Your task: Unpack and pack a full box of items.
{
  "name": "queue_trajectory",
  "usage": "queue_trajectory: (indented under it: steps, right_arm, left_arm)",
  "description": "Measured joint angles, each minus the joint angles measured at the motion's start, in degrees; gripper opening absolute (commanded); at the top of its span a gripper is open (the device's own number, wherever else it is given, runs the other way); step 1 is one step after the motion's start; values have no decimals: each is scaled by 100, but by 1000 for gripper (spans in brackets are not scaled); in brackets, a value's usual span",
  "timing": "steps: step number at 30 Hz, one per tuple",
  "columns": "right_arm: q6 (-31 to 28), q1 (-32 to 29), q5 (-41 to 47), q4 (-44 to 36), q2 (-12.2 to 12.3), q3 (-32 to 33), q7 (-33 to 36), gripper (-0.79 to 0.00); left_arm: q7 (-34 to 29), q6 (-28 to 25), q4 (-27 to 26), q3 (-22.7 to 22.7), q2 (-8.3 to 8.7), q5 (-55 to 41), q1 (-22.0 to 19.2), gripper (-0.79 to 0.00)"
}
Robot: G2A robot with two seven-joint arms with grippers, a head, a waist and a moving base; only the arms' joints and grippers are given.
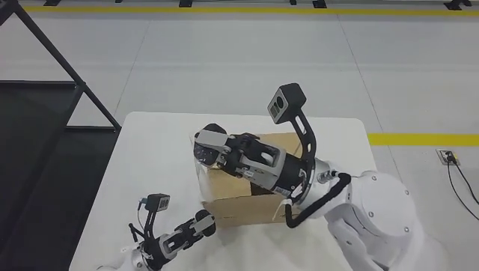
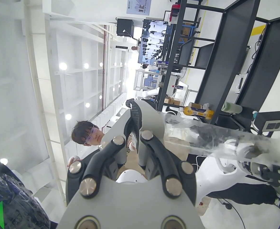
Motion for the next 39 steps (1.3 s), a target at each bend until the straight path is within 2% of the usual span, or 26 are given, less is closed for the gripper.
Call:
queue_trajectory:
  steps: [6,9,14,20,39]
  right_arm:
    - [-9,61,20,68,-18,-10,21,-785]
    - [-2,77,25,106,-27,-32,41,-785]
    - [-19,94,68,192,-43,-71,97,-785]
    - [-9,100,57,226,-60,-143,139,-785]
    - [-103,35,-3,119,-73,-91,350,-785]
  left_arm:
    - [-451,282,-187,-112,67,-433,203,-785]
    - [-451,302,-230,-171,84,-559,204,-785]
    - [-68,347,-64,71,60,-433,-120,-785]
    - [43,565,213,462,37,-252,-585,-785]
    - [954,507,771,921,-37,-194,-1122,-785]
